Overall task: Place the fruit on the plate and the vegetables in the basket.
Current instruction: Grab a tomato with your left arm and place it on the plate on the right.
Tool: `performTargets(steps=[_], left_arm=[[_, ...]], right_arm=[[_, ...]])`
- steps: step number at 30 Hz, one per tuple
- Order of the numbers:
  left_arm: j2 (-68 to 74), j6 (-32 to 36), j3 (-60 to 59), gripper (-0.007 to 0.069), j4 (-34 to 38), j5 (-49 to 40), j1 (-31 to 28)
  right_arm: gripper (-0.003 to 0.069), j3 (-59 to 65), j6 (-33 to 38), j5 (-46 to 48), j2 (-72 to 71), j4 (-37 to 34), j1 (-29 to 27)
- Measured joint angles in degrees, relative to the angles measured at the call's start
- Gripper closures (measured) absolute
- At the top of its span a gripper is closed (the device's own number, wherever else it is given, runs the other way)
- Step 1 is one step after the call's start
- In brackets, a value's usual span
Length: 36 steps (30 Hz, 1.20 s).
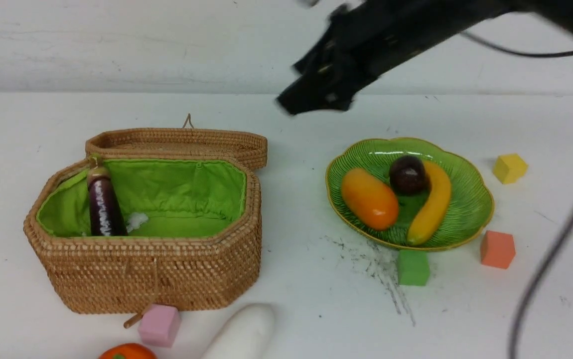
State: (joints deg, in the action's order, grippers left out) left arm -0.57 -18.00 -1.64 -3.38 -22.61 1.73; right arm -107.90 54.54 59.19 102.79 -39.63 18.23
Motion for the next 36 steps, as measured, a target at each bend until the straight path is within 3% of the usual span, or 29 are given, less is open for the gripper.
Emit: performTargets(steps=[3, 6, 9, 14, 17, 19, 36], left_arm=[[0.0, 0.0, 0.0, 0.0386, 0.0, 0.0, 0.0], [0.0, 0.0, 0.0, 0.0386, 0.0, 0.0, 0.0], [0.0, 0.0, 0.0, 0.0386, 0.0, 0.0, 0.0], [0.0, 0.0, 0.0, 0.0386, 0.0, 0.0, 0.0], [0.0, 0.0, 0.0, 0.0386, 0.0, 0.0, 0.0], [0.0, 0.0, 0.0, 0.0386, 0.0, 0.0, 0.0], [0.0, 0.0, 0.0, 0.0386, 0.0, 0.0, 0.0]], right_arm=[[0.0284, 8.8, -10.2, -2.8, -10.7, 6.6, -5.9], [0.0505, 21.0, -23.1, -5.4, -22.2, 13.3, -12.3], [0.0657, 36.2, -29.9, -11.9, -33.4, 15.0, -15.3], [0.0667, 55.8, -31.1, -22.8, -47.3, 14.3, -15.5], [0.0667, 73.7, -31.1, -31.6, -61.1, 13.7, -15.6], [0.0667, 78.0, -31.1, -32.0, -65.6, 13.3, -15.6], [0.0664, 81.3, -31.0, -32.5, -78.0, 12.8, -15.6]])
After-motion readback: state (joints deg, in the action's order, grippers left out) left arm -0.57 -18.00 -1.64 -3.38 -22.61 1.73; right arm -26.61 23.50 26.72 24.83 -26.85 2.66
